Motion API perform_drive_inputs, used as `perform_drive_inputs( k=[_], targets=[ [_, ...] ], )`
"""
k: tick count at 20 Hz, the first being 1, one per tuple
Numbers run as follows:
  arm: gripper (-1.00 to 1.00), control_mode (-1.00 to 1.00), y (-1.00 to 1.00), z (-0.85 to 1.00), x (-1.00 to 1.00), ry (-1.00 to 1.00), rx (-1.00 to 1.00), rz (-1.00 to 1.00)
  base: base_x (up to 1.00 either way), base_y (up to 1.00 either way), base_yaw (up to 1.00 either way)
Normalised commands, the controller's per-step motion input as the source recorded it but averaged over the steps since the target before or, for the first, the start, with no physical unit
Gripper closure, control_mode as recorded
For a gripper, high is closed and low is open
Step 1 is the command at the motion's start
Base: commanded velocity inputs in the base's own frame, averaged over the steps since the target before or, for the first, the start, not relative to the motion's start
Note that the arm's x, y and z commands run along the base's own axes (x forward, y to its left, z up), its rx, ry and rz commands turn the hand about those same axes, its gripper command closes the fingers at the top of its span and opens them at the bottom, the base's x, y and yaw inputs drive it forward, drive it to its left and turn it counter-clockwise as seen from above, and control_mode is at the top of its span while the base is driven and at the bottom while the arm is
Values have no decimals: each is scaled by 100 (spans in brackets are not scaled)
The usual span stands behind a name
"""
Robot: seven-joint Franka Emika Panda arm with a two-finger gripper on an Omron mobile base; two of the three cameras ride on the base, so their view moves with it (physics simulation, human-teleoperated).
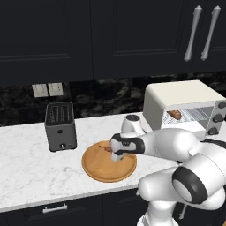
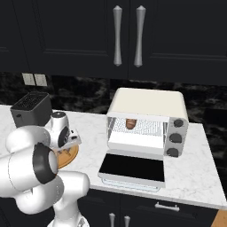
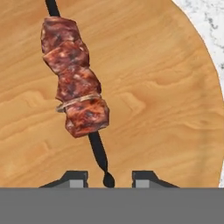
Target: Pick up the kebab skewer and baguette bread, and place them inside the toaster oven. Close the toaster oven door and start by setting the timer.
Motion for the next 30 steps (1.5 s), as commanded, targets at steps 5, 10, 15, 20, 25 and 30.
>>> perform_drive_inputs(
  k=[5, 10, 15, 20, 25, 30],
  targets=[
    [100, -100, -10, 26, -4, 0, 0, 0, 0, 0, 0],
    [100, -100, -1, 45, 0, 0, 0, 0, 0, 0, 0],
    [100, -100, -13, 50, -15, 0, 0, -3, 0, 0, 0],
    [100, -100, -30, 33, -40, 0, 0, -2, 0, 0, 0],
    [100, -100, -52, 13, -61, 0, 0, -1, 0, 0, 0],
    [100, -100, -48, 28, -55, 0, 0, -2, 0, 0, 0]
  ],
)
